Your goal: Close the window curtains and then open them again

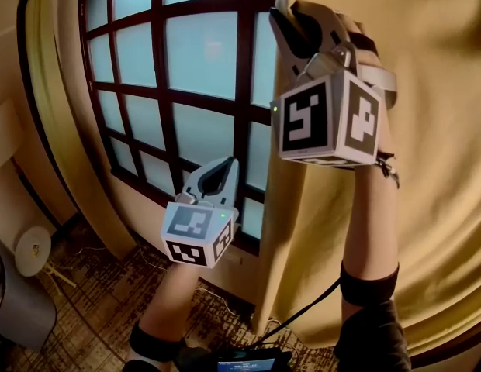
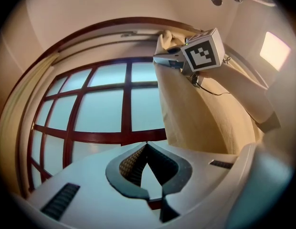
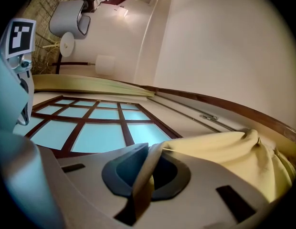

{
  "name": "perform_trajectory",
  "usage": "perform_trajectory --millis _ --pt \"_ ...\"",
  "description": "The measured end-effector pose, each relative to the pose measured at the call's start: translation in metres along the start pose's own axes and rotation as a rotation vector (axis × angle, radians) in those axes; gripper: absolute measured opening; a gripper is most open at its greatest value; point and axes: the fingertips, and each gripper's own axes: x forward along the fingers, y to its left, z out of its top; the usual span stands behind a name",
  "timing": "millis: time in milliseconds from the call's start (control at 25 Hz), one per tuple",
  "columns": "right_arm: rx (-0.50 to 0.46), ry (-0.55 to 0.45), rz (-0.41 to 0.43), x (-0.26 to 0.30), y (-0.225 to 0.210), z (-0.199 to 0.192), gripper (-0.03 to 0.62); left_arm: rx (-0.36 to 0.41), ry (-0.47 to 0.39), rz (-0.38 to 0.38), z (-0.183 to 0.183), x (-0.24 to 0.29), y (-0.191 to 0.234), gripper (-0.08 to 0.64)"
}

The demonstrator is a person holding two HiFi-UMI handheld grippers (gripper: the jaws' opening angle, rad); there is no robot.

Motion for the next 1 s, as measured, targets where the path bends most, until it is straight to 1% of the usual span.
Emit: perform_trajectory --millis 120,280,360,520,680,800,1000 --pt "-0.011 0.026 0.003 0.019 0.007 0.005 0.017 -0.019 0.002 0.004 -0.006 -0.002 0.026 0.000" --pt "-0.045 0.049 0.037 0.047 0.024 0.018 0.015 -0.027 0.002 -0.016 -0.007 -0.003 0.055 0.000" --pt "-0.049 0.049 0.042 0.064 0.034 0.024 0.015 -0.046 0.000 -0.017 -0.004 -0.002 0.072 0.000" --pt "-0.047 0.045 0.044 0.087 0.048 0.035 0.015 -0.040 0.001 -0.056 -0.011 0.006 0.091 0.000" --pt "-0.063 0.041 0.053 0.118 0.059 0.053 0.015 -0.058 -0.007 -0.068 -0.013 0.014 0.121 0.000" --pt "-0.079 0.030 0.067 0.153 0.078 0.070 0.017 -0.073 -0.014 -0.067 -0.014 0.022 0.155 0.000" --pt "-0.111 0.005 0.139 0.200 0.127 0.101 0.015 -0.097 -0.011 -0.052 -0.018 0.020 0.208 0.000"
